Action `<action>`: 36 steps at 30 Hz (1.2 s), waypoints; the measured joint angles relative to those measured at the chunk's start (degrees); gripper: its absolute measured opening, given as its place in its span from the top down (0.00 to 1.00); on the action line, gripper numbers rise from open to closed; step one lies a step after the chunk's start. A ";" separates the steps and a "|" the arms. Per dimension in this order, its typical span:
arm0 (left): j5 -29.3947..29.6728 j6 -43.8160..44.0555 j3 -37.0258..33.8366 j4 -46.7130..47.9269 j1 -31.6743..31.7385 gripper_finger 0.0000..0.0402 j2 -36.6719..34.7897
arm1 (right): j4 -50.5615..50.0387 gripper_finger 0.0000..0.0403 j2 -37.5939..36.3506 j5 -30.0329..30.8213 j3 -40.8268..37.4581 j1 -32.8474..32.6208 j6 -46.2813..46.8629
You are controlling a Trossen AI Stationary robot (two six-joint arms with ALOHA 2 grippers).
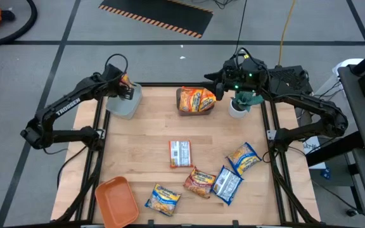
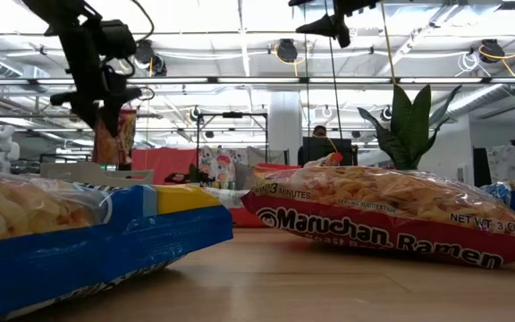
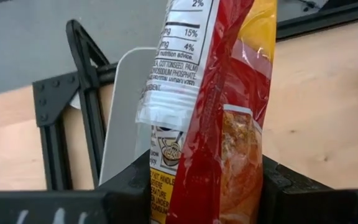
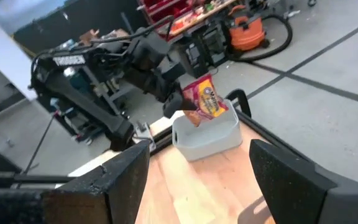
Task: Sort Maruchan noodles
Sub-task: Put the left red noodle pack into the grey bin, then put the red noodle pack into the grey bin
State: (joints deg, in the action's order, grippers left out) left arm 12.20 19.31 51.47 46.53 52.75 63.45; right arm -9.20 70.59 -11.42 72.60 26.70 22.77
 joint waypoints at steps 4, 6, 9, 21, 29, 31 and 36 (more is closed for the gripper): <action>1.25 8.42 -1.99 -0.73 0.00 0.62 2.62 | -0.71 0.33 -0.06 -2.92 -0.02 1.45 -0.55; 1.38 10.84 -2.19 -1.04 -0.01 0.62 4.21 | -0.80 0.33 -0.28 -5.08 -0.02 2.15 -0.76; 1.67 11.07 -2.19 -4.20 -0.67 0.62 5.97 | -0.77 0.33 -0.88 -8.39 -0.02 3.18 -0.99; 3.32 16.80 -2.19 -5.08 -1.25 0.49 9.66 | -7.11 0.33 -4.88 -15.81 -0.02 6.98 -5.23; -0.17 20.36 -2.11 -4.68 -4.84 0.37 8.87 | -15.69 0.33 -10.35 -15.89 -0.04 8.43 -5.64; -0.45 20.93 -1.53 -4.35 -6.32 0.35 8.89 | -17.89 0.33 -11.49 -15.89 -0.04 8.57 -5.62; 0.23 21.70 0.97 -4.14 -10.16 0.35 8.87 | -23.82 0.33 -13.07 -15.90 -0.07 8.57 -6.52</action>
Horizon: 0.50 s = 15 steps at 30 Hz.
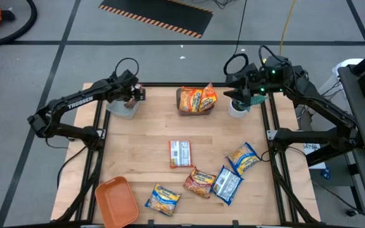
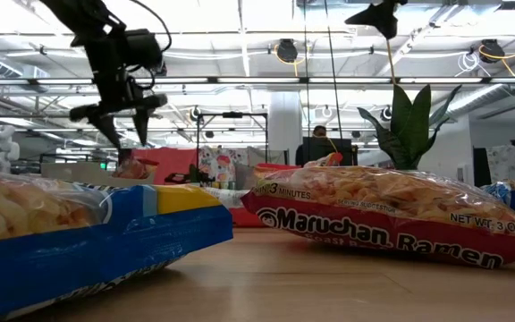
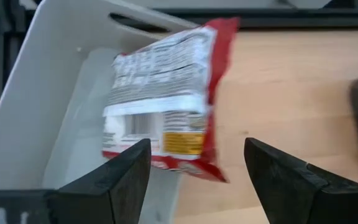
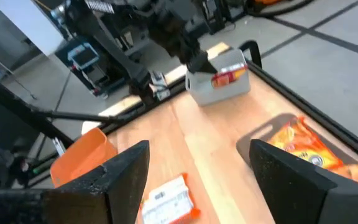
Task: Sort Maruchan noodles
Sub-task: Put the red noodle pack into the grey bin
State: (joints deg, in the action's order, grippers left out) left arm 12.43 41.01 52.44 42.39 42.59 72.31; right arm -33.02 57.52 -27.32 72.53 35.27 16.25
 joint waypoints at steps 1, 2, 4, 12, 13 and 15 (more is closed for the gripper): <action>0.36 0.20 0.79 0.45 -0.64 0.35 0.00 | -0.88 0.33 -0.21 0.00 0.00 0.00 -0.50; 0.63 0.31 1.62 1.08 -1.16 0.35 0.00 | -1.63 0.33 -0.40 0.01 0.00 0.00 -0.92; 0.72 0.32 3.38 2.73 -2.09 0.35 0.00 | -3.06 0.33 -0.53 -0.01 0.00 -0.01 -1.40; -0.50 -0.09 10.34 5.19 -7.08 0.35 0.00 | -4.03 0.33 -1.44 -4.26 0.00 -0.33 2.92; -1.17 -0.55 10.82 4.90 -7.88 0.35 -0.04 | -4.56 0.33 -1.55 -4.44 0.00 -0.69 3.88; -3.53 -1.07 10.97 4.20 -9.63 0.35 -0.04 | -7.00 0.33 -2.01 -4.29 0.00 -1.65 5.71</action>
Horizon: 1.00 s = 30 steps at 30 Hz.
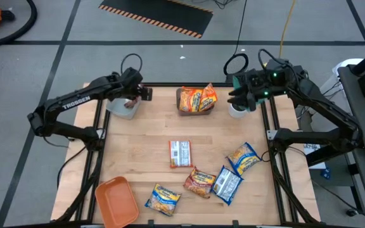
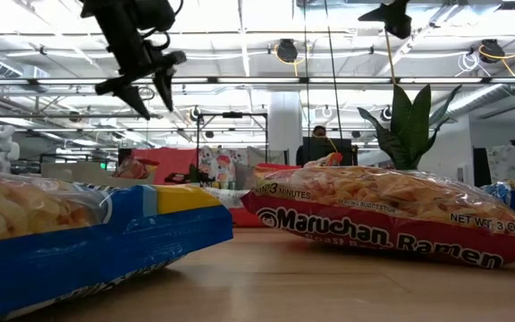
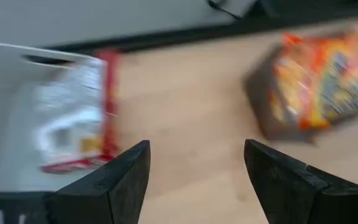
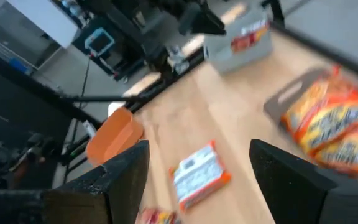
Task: Sort Maruchan noodles
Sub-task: Put the red noodle pack into the grey bin
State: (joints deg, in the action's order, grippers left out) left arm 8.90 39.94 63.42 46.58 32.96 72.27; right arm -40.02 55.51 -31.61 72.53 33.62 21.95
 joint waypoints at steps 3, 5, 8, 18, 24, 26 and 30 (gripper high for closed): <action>-5.20 -0.21 0.00 0.02 -2.61 0.35 0.04 | -4.13 0.33 -0.76 0.48 0.00 -1.73 1.81; -8.80 -0.21 0.00 0.05 -4.44 0.35 0.02 | -6.85 0.33 -1.15 3.10 -0.01 -3.30 3.70; -12.70 0.47 0.00 -0.09 -7.82 0.35 0.03 | -8.06 0.33 -1.51 8.09 -0.01 -5.86 7.19; -19.58 4.31 0.00 -5.01 -22.67 0.35 0.03 | -8.89 0.33 0.59 15.87 0.00 -13.81 15.25; -19.09 5.69 0.00 -8.06 -28.60 0.35 0.04 | -8.02 0.33 4.41 18.36 0.00 -20.17 19.35; -19.45 4.87 0.00 -7.41 -30.06 0.35 0.03 | -8.11 0.33 5.74 18.12 0.00 -22.65 19.45; -20.78 3.85 0.00 -6.07 -32.44 0.35 0.04 | -8.23 0.33 7.54 18.32 0.00 -27.92 21.35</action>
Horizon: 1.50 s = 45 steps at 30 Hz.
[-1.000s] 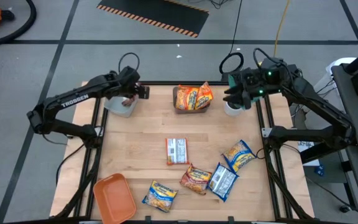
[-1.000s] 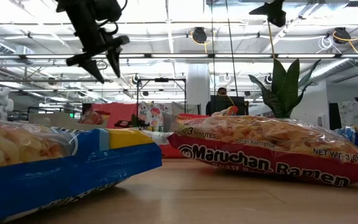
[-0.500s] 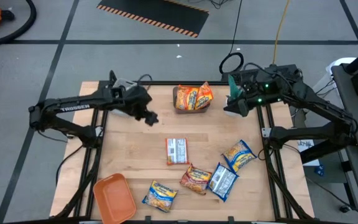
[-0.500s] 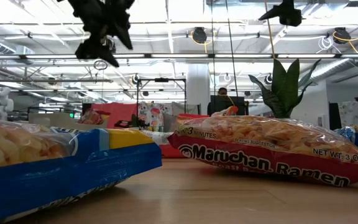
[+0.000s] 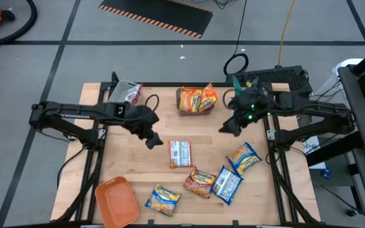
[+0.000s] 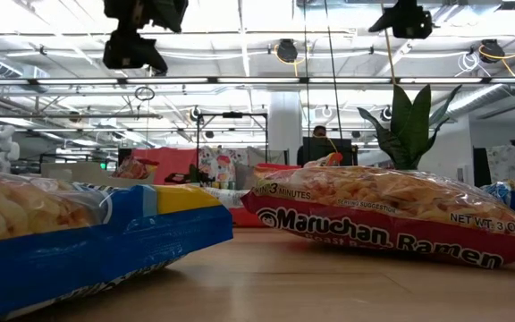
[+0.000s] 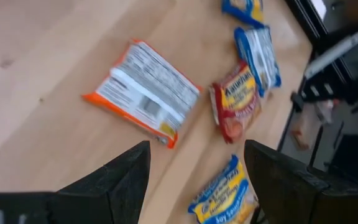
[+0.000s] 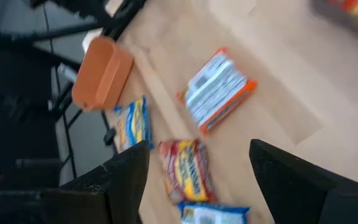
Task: Sort Maruchan noodles
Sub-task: Put the red noodle pack into the grey bin
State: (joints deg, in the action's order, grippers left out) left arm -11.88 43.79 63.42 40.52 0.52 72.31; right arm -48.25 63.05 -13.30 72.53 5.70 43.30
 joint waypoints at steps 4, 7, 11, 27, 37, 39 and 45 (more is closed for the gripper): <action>-0.08 -0.44 -0.01 -0.89 -2.59 0.35 -0.01 | 0.02 0.33 1.71 1.16 0.00 -5.13 1.68; 0.25 -1.13 -0.02 -1.67 -4.57 0.35 -0.01 | -0.02 0.33 3.14 3.12 0.00 -8.87 2.42; 3.37 -1.20 -0.04 -1.64 -7.26 0.35 0.00 | 0.08 0.33 6.11 6.43 0.00 -13.69 1.80; 11.92 1.26 -0.07 -1.62 -17.88 0.35 0.00 | 1.28 0.33 20.39 8.78 0.00 -24.38 -12.38; 14.98 2.20 -0.09 -1.65 -18.20 0.35 0.05 | 12.31 0.33 25.86 7.38 -6.52 -24.73 -18.76; 15.03 3.12 -0.09 -1.66 -18.48 0.35 0.07 | 14.46 0.33 25.94 5.83 -8.75 -24.73 -19.71; 15.07 3.68 -0.09 -1.47 -19.81 0.35 0.07 | 20.11 0.33 25.91 5.38 -15.92 -24.84 -19.09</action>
State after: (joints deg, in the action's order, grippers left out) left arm 3.19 47.47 63.33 39.04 -19.29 72.38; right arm -28.14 88.96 -7.92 56.61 -19.14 24.21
